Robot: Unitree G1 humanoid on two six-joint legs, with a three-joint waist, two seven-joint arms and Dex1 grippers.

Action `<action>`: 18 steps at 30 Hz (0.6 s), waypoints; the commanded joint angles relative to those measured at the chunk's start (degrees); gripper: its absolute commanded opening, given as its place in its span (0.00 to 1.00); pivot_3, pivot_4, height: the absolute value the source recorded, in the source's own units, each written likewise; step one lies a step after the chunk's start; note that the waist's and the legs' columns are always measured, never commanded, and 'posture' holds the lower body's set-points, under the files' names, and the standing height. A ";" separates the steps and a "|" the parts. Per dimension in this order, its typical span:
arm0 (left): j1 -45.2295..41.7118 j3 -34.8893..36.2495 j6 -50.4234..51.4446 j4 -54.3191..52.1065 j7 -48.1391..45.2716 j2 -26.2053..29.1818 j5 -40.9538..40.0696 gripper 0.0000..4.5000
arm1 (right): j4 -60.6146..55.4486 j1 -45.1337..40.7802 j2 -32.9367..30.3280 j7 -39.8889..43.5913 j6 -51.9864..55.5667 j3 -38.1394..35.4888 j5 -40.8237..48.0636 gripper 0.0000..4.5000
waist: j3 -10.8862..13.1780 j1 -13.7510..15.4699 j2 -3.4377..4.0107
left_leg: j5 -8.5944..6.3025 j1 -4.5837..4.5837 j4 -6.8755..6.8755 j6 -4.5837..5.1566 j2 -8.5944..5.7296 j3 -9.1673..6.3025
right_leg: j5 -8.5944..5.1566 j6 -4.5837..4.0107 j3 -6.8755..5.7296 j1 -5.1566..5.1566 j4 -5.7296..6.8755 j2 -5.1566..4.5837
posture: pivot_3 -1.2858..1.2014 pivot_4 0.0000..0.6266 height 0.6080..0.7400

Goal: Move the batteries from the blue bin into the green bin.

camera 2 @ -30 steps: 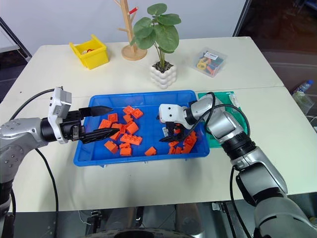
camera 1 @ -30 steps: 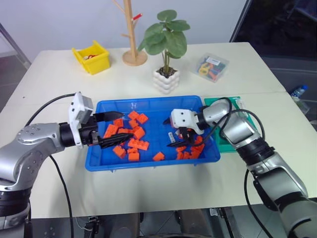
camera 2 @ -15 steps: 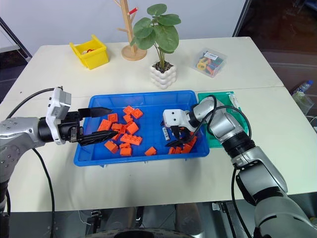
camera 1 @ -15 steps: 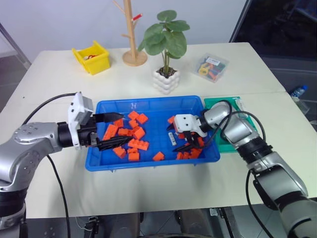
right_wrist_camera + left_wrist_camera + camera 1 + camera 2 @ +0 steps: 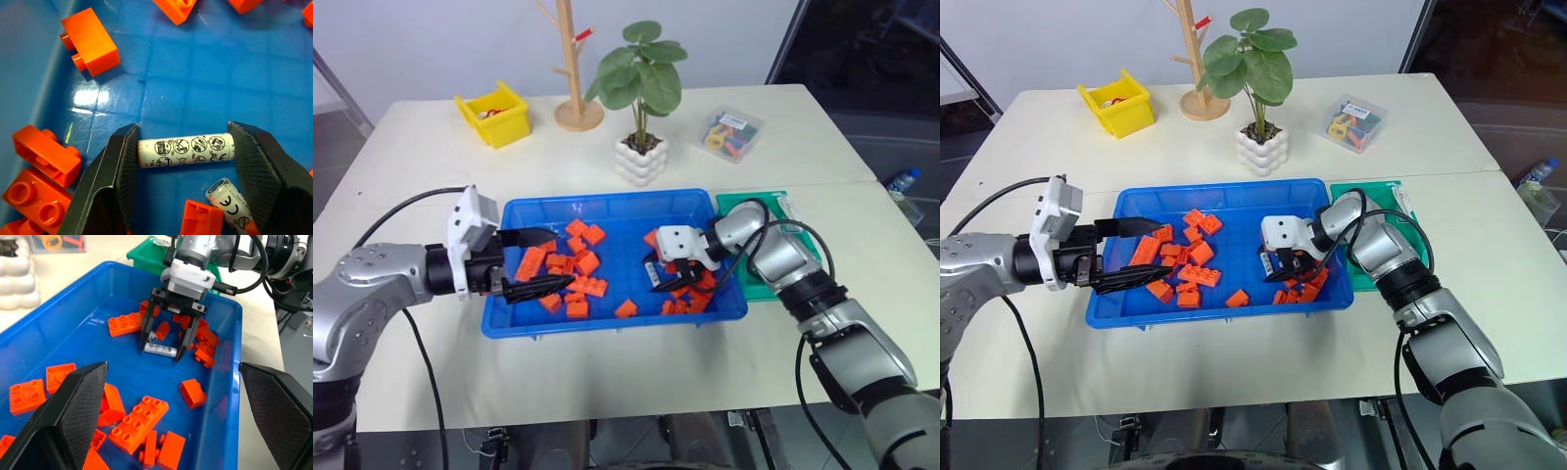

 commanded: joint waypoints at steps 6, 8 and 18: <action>-6.70 -2.34 -2.49 8.31 -3.98 -2.63 0.20 1.00 | -7.51 -7.76 -4.16 -1.84 9.25 -9.48 3.81 0.50 | 0.04 0.13 0.06 | 0.00 -0.04 0.01 -0.01 -0.01 0.00 | 0.00 0.00 0.00 -0.03 0.00 0.00 | 0.52 0.24 1.00; -9.87 -3.86 -3.91 11.74 -4.65 -4.52 1.45 1.00 | -8.83 -8.71 -6.96 -2.27 10.93 -11.86 4.23 0.50 | 0.03 0.42 0.04 | 0.00 -0.06 0.01 -0.01 -0.01 -0.01 | 0.00 0.00 -0.02 -0.03 -0.02 0.00 | 0.52 0.24 1.00; -19.65 -9.16 -5.56 20.69 -7.75 -11.98 3.68 1.00 | -9.90 0.47 -24.44 -5.34 11.93 -20.63 2.62 0.50 | 0.02 0.44 0.02 | 0.00 -0.15 0.01 0.00 -0.02 0.00 | 0.00 0.01 -0.04 -0.03 -0.11 -0.02 | 0.52 0.24 1.00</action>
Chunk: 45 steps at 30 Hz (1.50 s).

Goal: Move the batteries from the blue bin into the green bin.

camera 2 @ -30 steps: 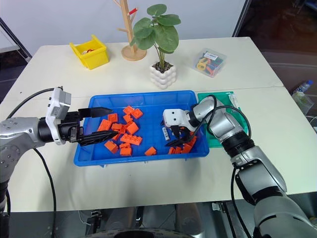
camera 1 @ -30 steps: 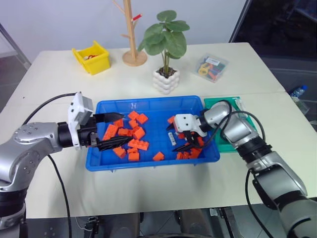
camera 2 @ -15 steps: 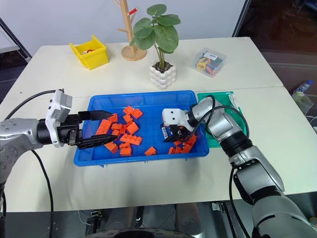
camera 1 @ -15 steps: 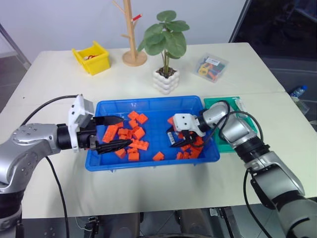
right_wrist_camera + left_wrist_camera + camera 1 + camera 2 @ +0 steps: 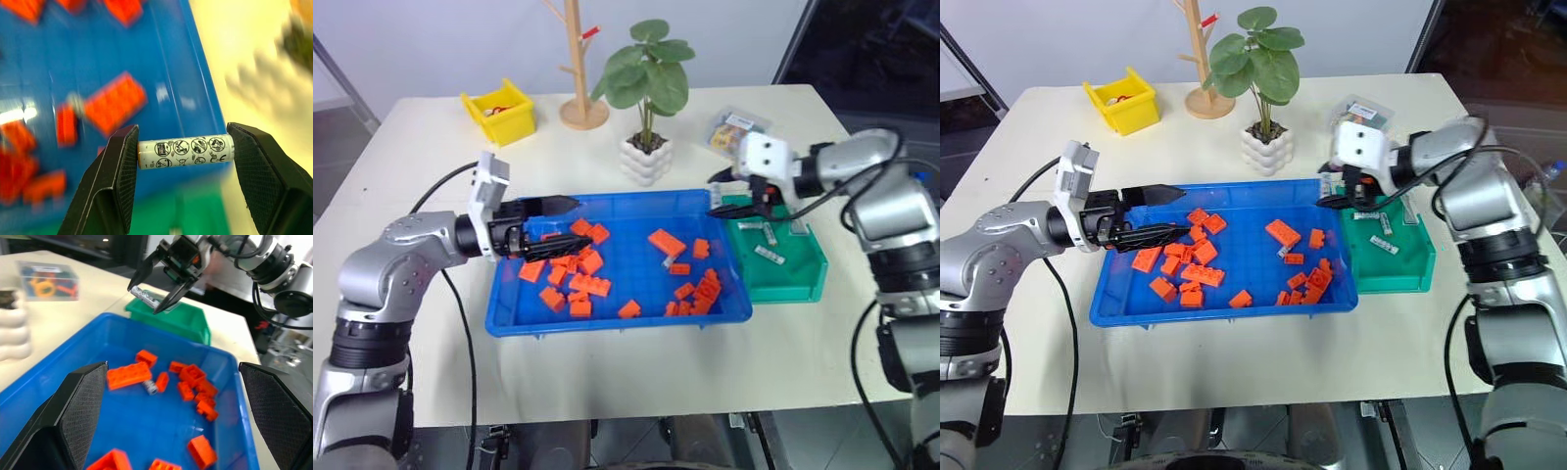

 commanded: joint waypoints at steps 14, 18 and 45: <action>-3.82 -2.33 -2.61 5.33 -3.00 -3.27 5.11 1.00 | -2.74 11.94 -6.53 -5.81 1.52 -7.85 2.05 0.98 | 0.01 -0.30 0.02 | 0.00 0.04 0.04 0.01 0.02 0.10 | 0.00 0.01 0.08 -0.01 0.06 0.00 | 0.52 0.24 1.00; -2.94 -1.57 -2.06 4.33 -3.04 -2.64 5.22 1.00 | -1.19 9.62 -6.54 -6.96 0.26 -6.96 0.99 0.98 | 0.01 -0.29 0.02 | 0.00 0.03 0.05 0.00 0.02 0.09 | 0.00 0.01 0.08 -0.01 0.05 0.00 | 0.52 0.24 1.00; 8.69 3.79 -2.53 -8.29 3.42 2.05 5.94 1.00 | -14.44 4.30 24.84 -29.76 38.89 3.13 13.22 0.98 | 0.01 -0.37 0.02 | 0.01 -0.06 0.00 -0.01 0.01 -0.02 | 0.05 -0.05 0.03 -0.15 0.12 0.01 | 0.52 0.24 1.00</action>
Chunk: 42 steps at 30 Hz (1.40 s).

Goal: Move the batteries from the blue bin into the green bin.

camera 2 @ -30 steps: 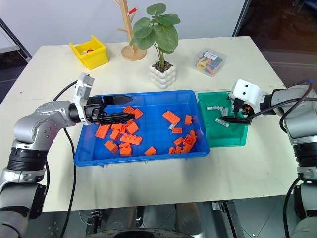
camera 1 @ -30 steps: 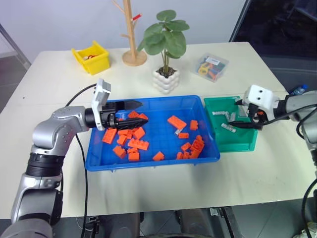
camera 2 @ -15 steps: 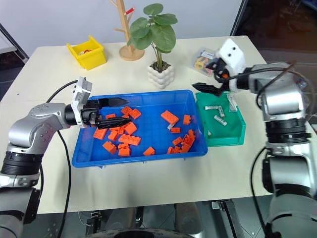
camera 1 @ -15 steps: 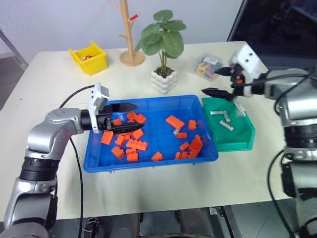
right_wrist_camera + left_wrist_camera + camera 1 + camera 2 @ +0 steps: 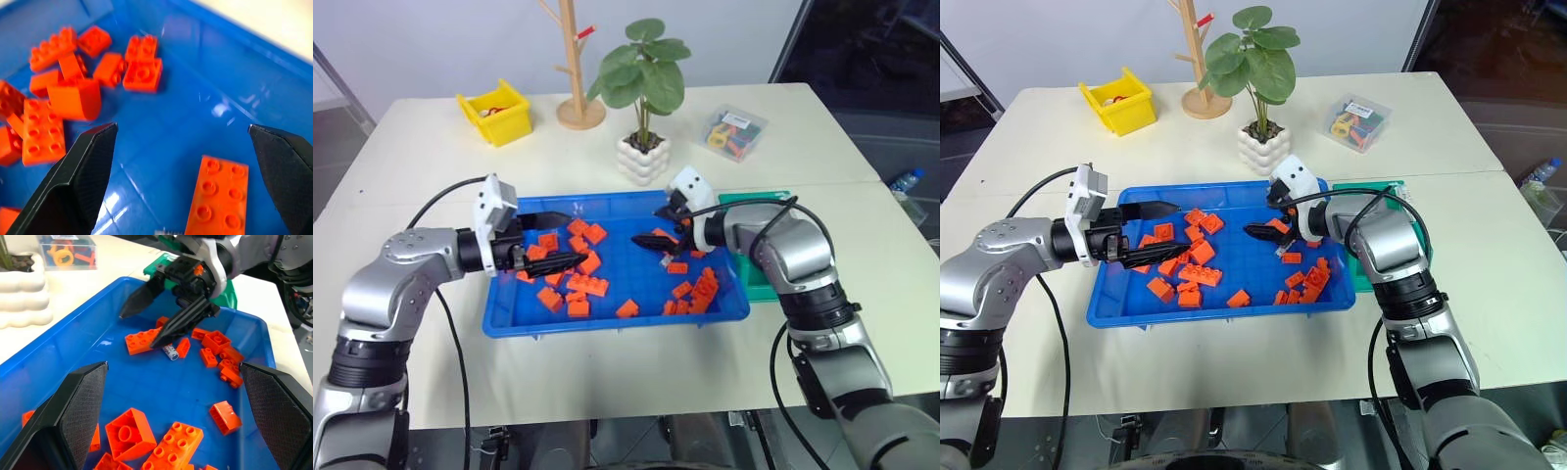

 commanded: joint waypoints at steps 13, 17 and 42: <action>2.23 2.00 -0.52 -4.55 3.90 -1.19 -2.43 1.00 | 0.10 0.93 -5.38 1.51 -1.18 5.73 -2.23 0.98 | 0.00 -0.02 0.00 | 0.00 0.00 0.00 0.00 0.00 0.00 | 0.00 0.00 0.00 0.00 0.00 0.00 | 0.52 0.24 1.00; 2.49 1.68 -1.32 -4.53 4.40 -1.49 -1.79 1.00 | 2.49 0.56 -4.40 1.45 -2.72 6.38 -2.82 0.92 | 0.00 -0.02 -0.01 | 0.00 0.00 0.00 0.00 0.00 0.01 | 0.00 0.00 0.00 0.00 -0.01 0.00 | 0.52 0.24 1.00; 2.74 4.08 -0.83 -3.88 4.67 0.26 -2.65 1.00 | -1.51 -6.74 5.99 1.57 -3.21 5.77 1.46 0.28 | 0.00 -0.09 -0.01 | 0.00 0.03 -0.04 0.00 0.04 -0.03 | 0.00 -0.01 -0.02 0.00 -0.01 0.04 | 0.52 0.24 1.00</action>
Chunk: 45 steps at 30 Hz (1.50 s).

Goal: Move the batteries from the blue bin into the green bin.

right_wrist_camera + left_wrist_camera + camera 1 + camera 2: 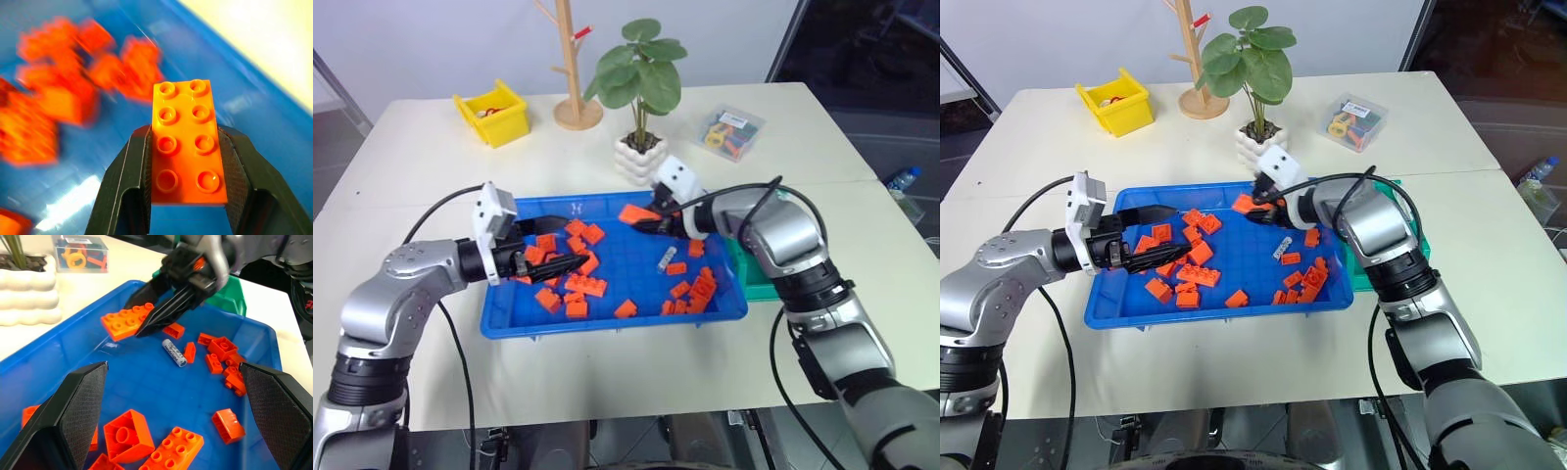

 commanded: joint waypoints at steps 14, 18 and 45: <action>0.68 2.06 -0.02 -2.85 1.63 0.55 -1.91 1.00 | 7.59 -0.83 -2.88 2.03 -13.71 1.46 -6.65 0.99 | 0.00 0.03 0.01 | 0.01 0.00 -0.01 -0.01 -0.01 0.01 | 0.01 -0.01 0.00 -0.03 0.01 0.00 | 0.52 0.24 1.00; -0.49 1.06 -0.44 -1.89 0.14 0.98 -1.48 1.00 | 0.55 1.49 -8.93 5.86 -7.04 0.74 -4.65 0.99 | 0.00 0.18 0.00 | 0.01 -0.02 0.01 -0.01 -0.02 0.01 | 0.00 -0.01 0.00 0.01 -0.03 -0.01 | 0.52 0.24 1.00; -3.76 -1.06 -1.17 0.44 -3.72 1.18 0.90 1.00 | -3.88 10.83 -14.13 1.73 -0.54 -0.13 -1.85 0.99 | -0.02 0.41 -0.04 | 0.00 -0.01 0.05 -0.01 0.00 0.01 | 0.00 -0.01 0.00 0.08 -0.06 -0.01 | 0.52 0.24 1.00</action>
